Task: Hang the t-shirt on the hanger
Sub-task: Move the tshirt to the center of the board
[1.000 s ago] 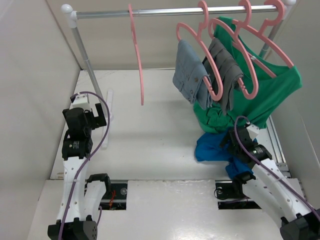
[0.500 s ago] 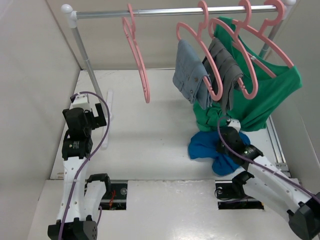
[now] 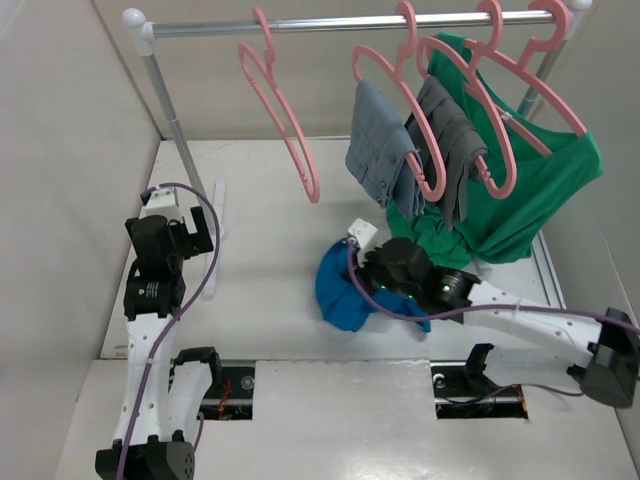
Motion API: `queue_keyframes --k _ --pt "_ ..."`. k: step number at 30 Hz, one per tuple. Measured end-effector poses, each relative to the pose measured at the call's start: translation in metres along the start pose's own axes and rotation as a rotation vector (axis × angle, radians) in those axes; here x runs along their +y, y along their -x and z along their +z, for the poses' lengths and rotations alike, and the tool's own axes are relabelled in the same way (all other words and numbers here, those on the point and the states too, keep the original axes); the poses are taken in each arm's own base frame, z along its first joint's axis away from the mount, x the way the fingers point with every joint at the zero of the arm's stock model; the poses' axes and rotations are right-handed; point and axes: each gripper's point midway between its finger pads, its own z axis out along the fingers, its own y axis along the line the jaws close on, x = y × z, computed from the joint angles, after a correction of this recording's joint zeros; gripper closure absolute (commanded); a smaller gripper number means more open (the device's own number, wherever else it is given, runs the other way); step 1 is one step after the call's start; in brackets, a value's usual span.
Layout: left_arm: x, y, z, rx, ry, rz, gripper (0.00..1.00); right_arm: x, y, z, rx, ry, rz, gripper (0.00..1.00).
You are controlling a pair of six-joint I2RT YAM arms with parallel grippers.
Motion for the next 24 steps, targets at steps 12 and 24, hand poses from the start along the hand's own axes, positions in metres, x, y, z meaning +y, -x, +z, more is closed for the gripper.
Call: queue_keyframes --k 12,24 --pt "-0.007 -0.001 0.000 0.003 -0.043 0.014 0.00 0.037 0.115 0.051 -0.257 0.056 -0.083 0.12" --pt "-0.089 -0.025 -0.008 0.111 -0.551 0.344 0.25 0.023 0.047 0.024 -0.178 0.043 -0.092 0.09"
